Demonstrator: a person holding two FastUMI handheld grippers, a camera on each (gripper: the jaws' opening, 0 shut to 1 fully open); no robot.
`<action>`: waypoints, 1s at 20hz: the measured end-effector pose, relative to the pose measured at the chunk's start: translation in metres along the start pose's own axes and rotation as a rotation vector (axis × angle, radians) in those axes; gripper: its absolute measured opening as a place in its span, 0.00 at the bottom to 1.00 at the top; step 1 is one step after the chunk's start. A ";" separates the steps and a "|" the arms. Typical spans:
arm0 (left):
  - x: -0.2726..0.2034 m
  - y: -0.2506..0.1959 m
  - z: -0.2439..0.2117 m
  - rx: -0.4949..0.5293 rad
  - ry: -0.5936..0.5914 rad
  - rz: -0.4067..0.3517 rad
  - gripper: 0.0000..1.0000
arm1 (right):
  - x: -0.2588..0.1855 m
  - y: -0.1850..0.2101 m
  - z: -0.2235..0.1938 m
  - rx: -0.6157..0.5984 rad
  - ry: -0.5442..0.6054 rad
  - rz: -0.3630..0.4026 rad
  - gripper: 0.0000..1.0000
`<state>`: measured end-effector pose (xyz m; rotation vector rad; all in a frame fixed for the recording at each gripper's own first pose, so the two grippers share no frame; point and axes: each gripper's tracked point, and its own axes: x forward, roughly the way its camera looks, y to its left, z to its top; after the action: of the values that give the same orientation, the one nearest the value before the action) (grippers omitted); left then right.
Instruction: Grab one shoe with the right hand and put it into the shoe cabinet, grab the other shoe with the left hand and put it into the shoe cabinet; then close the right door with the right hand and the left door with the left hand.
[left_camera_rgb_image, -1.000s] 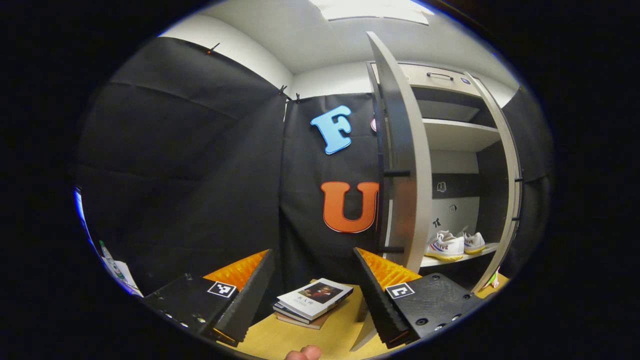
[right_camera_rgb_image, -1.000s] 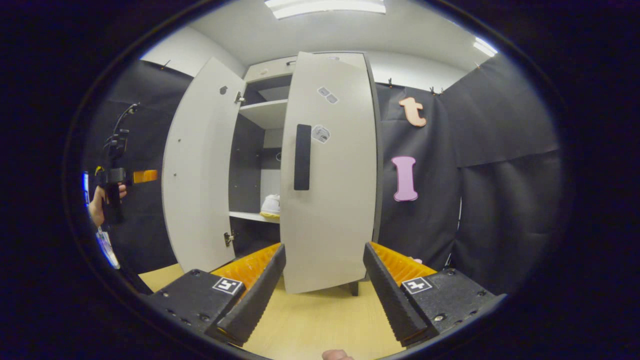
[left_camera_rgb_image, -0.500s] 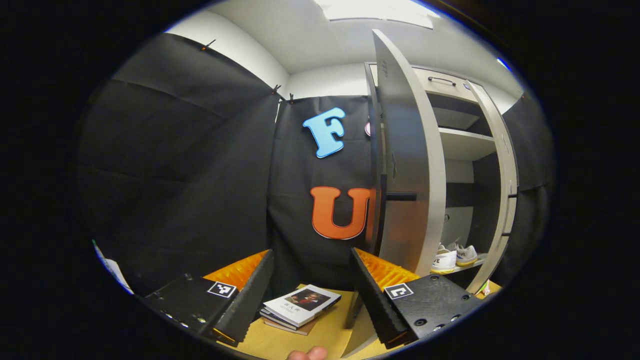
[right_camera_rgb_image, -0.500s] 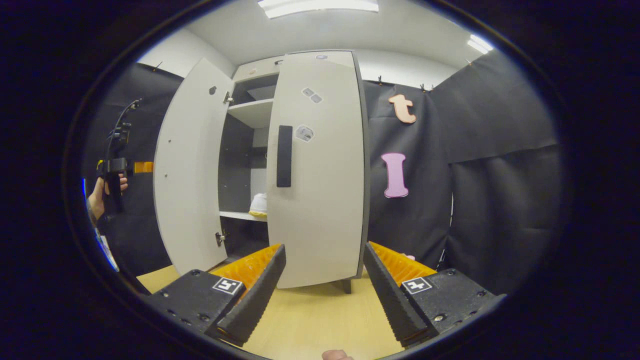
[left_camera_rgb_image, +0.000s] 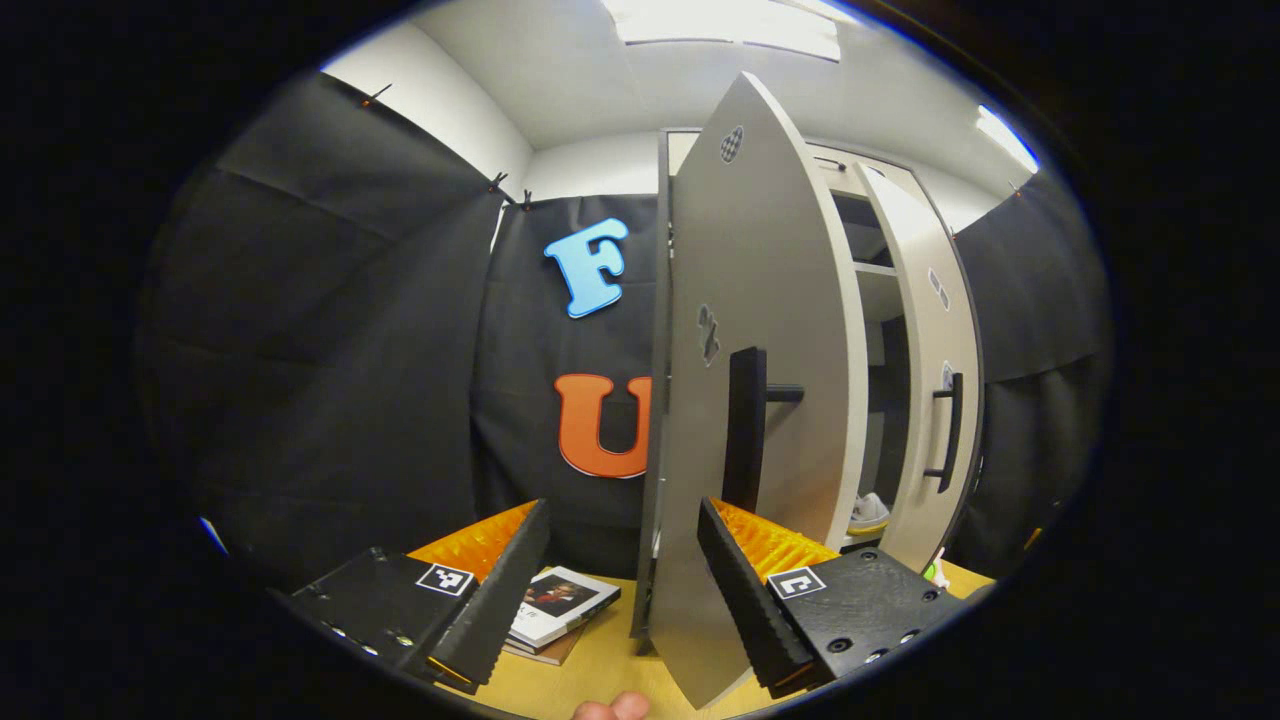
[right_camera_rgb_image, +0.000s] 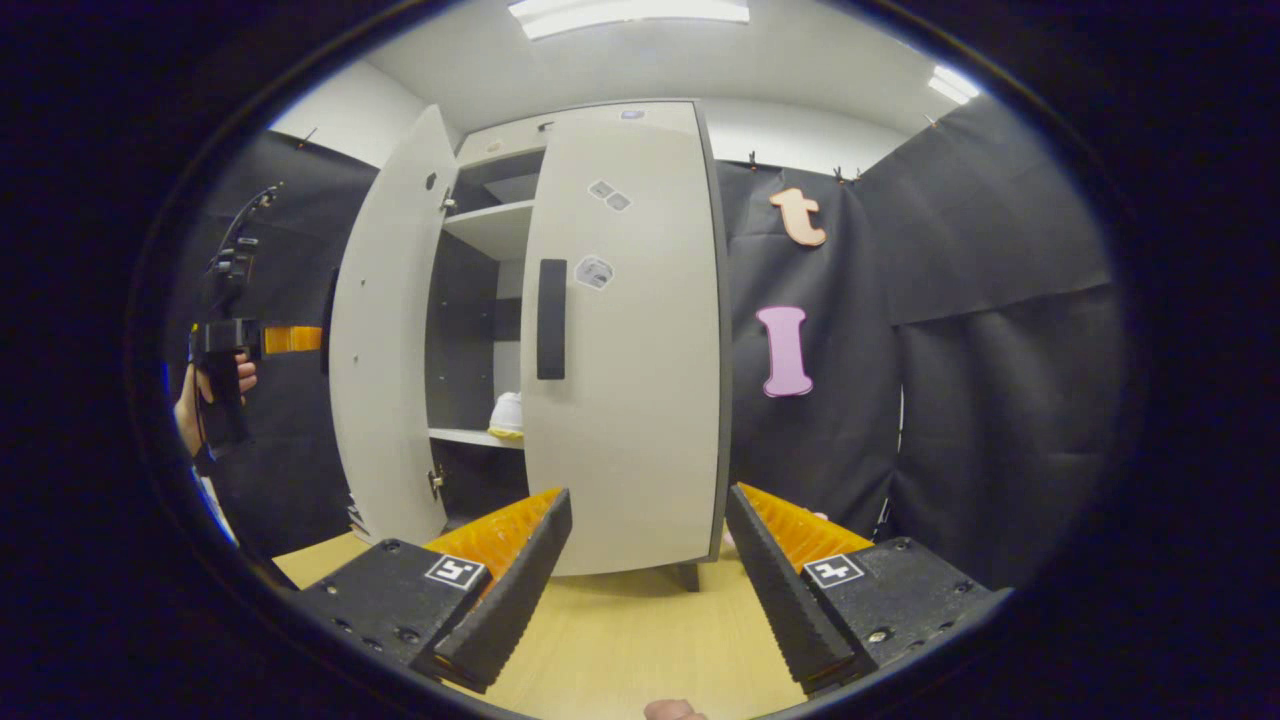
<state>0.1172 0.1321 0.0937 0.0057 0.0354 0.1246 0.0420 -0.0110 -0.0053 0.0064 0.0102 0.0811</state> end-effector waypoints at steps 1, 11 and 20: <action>0.003 -0.012 0.000 -0.001 -0.002 -0.011 0.91 | 0.000 -0.003 -0.001 0.000 0.003 -0.003 1.00; 0.012 -0.089 -0.019 -0.046 -0.015 -0.106 0.92 | -0.009 -0.039 -0.008 0.026 0.014 -0.090 1.00; -0.072 -0.142 -0.075 -0.038 0.100 -0.200 0.93 | -0.009 -0.046 -0.009 0.049 0.017 -0.112 0.99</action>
<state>0.0608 -0.0170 0.0198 -0.0415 0.1331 -0.0750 0.0365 -0.0573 -0.0148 0.0536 0.0297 -0.0312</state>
